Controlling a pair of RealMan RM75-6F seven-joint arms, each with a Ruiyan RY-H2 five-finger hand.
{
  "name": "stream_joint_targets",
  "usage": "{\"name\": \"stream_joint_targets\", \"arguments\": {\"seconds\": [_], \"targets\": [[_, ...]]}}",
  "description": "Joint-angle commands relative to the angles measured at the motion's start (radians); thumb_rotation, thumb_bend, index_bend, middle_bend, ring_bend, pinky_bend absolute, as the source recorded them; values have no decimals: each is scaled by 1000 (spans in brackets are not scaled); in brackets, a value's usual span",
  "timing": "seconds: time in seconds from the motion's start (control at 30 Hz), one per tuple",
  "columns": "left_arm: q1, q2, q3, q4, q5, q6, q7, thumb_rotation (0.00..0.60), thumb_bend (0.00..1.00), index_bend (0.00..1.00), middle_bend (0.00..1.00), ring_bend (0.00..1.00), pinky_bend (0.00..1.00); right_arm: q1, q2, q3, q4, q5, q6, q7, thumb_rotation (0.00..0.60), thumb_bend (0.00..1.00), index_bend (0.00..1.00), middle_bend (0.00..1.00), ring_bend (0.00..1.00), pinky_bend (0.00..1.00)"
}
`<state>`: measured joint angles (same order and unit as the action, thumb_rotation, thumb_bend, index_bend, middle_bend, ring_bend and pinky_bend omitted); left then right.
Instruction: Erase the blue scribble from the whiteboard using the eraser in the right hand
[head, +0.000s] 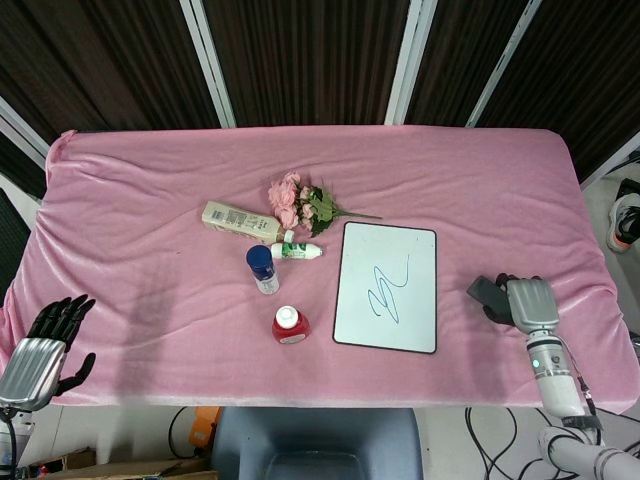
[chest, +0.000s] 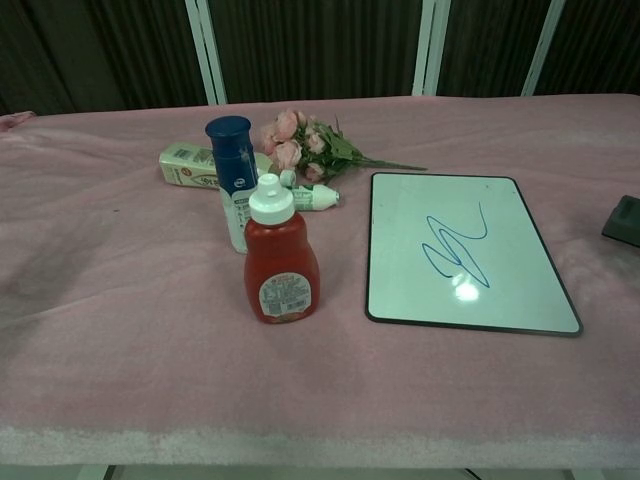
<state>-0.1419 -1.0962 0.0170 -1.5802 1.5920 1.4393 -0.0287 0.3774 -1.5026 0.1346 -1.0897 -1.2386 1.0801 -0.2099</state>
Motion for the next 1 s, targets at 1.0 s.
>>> {"name": "stream_joint_targets", "arguments": {"seconds": [1.0], "targets": [[-4, 0, -8, 5, -17, -7, -6, 600, 433, 0, 47, 14, 82, 238, -181, 41, -88, -39, -126, -15, 600, 469, 946, 744, 740, 717]]}}
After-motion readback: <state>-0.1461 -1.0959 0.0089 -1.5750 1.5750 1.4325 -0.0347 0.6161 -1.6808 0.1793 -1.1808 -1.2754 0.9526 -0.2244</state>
